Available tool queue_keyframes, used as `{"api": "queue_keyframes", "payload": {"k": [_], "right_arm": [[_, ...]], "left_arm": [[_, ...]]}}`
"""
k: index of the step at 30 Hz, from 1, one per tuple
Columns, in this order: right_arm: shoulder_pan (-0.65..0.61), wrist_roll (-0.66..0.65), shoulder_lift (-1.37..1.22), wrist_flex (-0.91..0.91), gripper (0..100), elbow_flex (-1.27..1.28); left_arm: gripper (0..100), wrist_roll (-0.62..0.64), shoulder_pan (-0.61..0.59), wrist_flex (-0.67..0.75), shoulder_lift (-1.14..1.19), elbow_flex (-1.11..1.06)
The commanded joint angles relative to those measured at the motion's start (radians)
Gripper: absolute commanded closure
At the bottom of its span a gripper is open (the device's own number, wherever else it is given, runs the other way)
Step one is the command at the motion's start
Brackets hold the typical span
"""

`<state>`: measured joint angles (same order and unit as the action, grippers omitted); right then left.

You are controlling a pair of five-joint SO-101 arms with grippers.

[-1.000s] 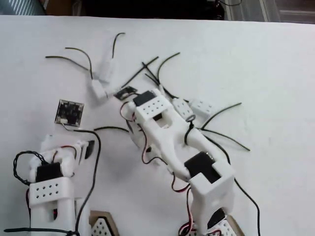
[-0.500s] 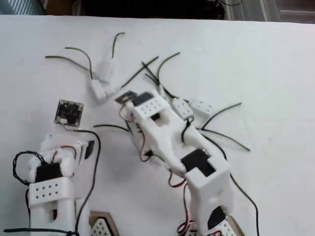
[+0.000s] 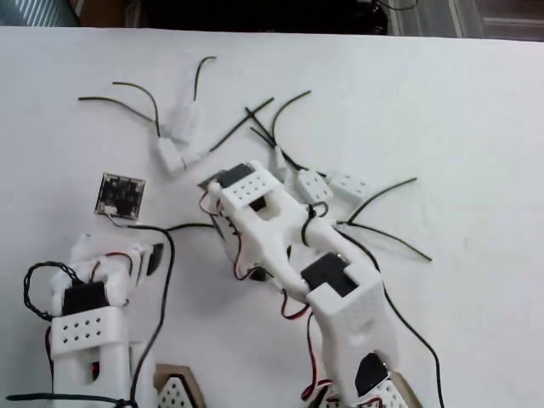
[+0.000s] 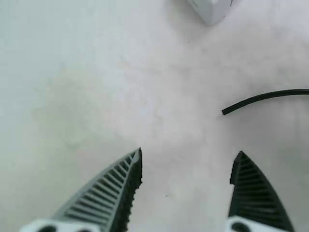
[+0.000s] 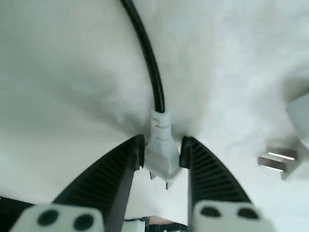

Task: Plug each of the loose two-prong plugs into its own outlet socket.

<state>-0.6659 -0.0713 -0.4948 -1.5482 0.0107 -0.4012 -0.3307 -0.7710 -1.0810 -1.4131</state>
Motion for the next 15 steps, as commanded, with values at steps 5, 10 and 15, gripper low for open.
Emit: {"api": "queue_keyframes", "payload": {"k": [5,10,15], "right_arm": [[-0.012,0.008,0.018,-0.016,98.2,-0.023],[-0.012,0.009,0.104,-0.022,98.1,-0.029],[-0.012,0.009,0.222,0.044,98.1,0.046]], "left_arm": [[71,-0.012,-0.013,0.020,-0.018,0.002],[71,-0.012,-0.013,0.020,-0.018,0.000],[71,-0.012,-0.013,0.021,-0.018,0.000]]}}
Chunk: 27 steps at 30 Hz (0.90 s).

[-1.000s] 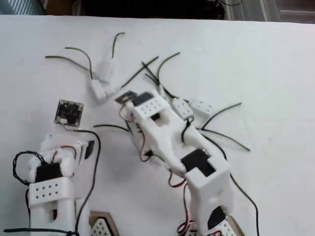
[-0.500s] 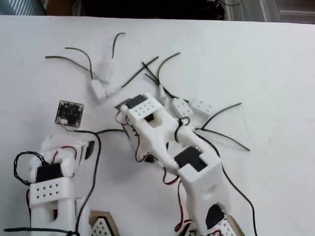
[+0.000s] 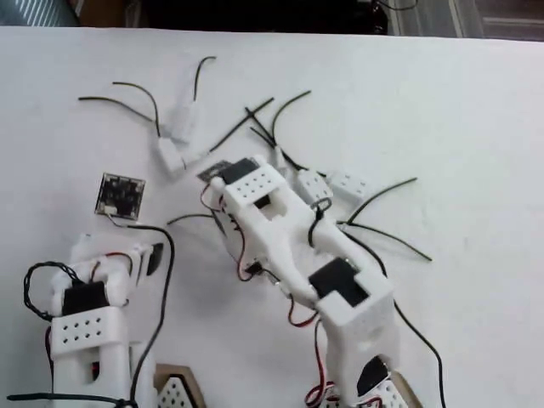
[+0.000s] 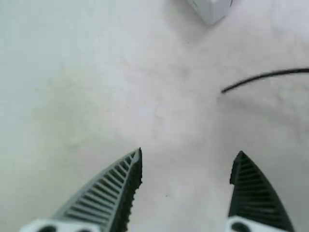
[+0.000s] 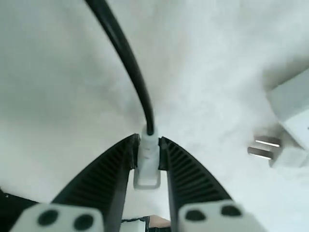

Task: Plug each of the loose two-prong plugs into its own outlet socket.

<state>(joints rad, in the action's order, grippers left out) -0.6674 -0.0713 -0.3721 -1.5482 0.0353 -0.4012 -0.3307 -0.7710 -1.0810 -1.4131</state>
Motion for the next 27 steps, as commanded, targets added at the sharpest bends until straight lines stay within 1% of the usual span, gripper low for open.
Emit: {"api": "queue_keyframes", "payload": {"k": [1,4,6,13,18,19,24,27], "right_arm": [[-0.008,0.009,0.104,0.084,98.1,0.046],[-0.008,0.009,0.097,0.216,98.1,0.121],[-0.008,0.009,0.084,0.252,97.8,0.144],[-0.008,0.011,0.071,0.252,97.5,0.140],[-0.008,0.061,0.071,0.196,88.5,0.117],[-0.008,0.060,0.071,0.179,87.9,0.104],[-0.005,0.061,0.068,0.154,88.1,0.081],[-0.005,0.060,0.062,0.159,91.5,0.083]], "left_arm": [[71,-0.012,-0.013,0.021,-0.018,0.000],[71,-0.012,-0.013,0.021,-0.018,0.000],[71,-0.012,-0.013,0.021,-0.018,0.000],[71,-0.012,-0.013,0.021,-0.018,0.000],[71,-0.012,-0.013,0.021,-0.018,0.000],[71,-0.012,-0.013,0.021,-0.018,0.000],[71,-0.014,-0.013,0.021,-0.018,0.000],[71,-0.014,-0.013,0.021,-0.018,0.000]]}}
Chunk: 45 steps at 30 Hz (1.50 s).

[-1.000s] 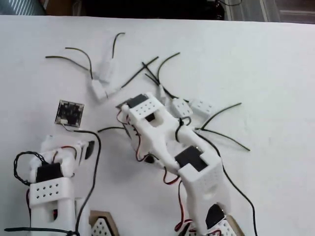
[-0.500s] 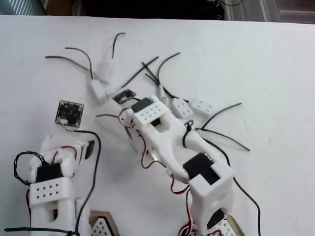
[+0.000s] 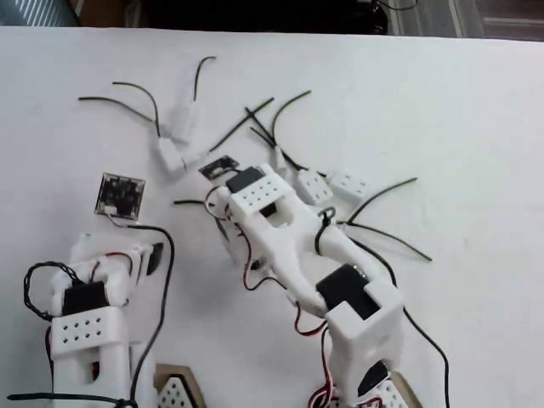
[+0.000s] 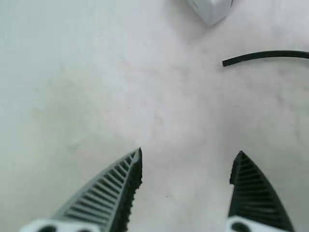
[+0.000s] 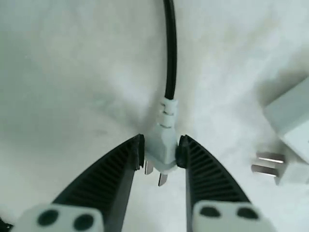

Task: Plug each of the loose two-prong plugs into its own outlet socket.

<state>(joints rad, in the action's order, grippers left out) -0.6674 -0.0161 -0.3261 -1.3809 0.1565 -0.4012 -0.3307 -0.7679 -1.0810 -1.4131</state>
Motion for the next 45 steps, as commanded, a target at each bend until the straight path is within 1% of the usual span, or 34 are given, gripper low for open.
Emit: {"api": "queue_keyframes", "payload": {"k": [1,7,25,30,34,45], "right_arm": [[-0.005,0.003,0.016,-0.008,93.3,-0.038],[-0.007,0.003,0.016,-0.007,98.0,-0.038],[-0.008,0.011,-0.005,-0.010,98.1,-0.038],[-0.005,0.012,-0.038,-0.010,94.7,-0.043],[-0.004,0.012,-0.010,-0.010,98.1,-0.043],[-0.008,0.005,-0.022,-0.021,98.1,-0.041]], "left_arm": [[71,-0.014,-0.013,0.018,-0.018,0.000],[71,-0.014,-0.013,0.018,-0.018,0.000],[71,-0.014,-0.013,0.018,-0.018,0.000],[71,-0.014,-0.013,0.018,-0.018,0.000],[71,-0.014,-0.013,0.018,-0.018,0.000],[71,-0.014,-0.013,0.018,-0.018,0.000]]}}
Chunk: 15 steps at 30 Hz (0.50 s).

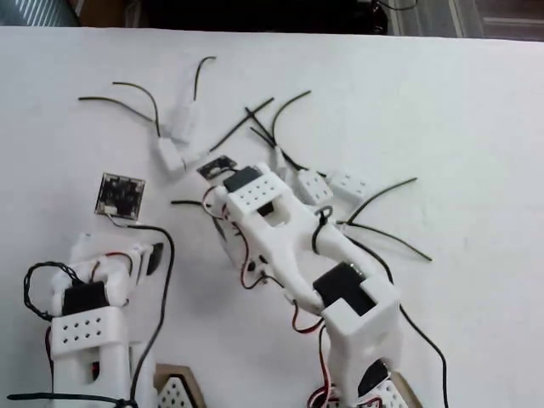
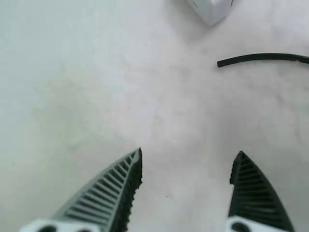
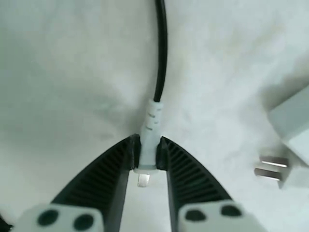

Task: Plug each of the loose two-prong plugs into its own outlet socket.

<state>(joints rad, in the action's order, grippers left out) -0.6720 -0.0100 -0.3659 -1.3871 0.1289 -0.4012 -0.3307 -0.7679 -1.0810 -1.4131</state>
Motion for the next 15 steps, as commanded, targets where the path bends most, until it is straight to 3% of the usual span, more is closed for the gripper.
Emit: {"api": "queue_keyframes", "payload": {"k": [1,8,15], "right_arm": [[-0.004,-0.002,0.033,-0.028,98.1,-0.015],[0.001,0.005,0.288,-0.102,98.1,0.020],[0.002,0.006,0.611,-0.041,98.1,0.195]], "left_arm": [[71,-0.014,-0.013,0.018,-0.018,0.000],[71,-0.012,-0.013,0.018,-0.019,0.003],[71,-0.002,-0.012,0.008,-0.019,0.054]]}}
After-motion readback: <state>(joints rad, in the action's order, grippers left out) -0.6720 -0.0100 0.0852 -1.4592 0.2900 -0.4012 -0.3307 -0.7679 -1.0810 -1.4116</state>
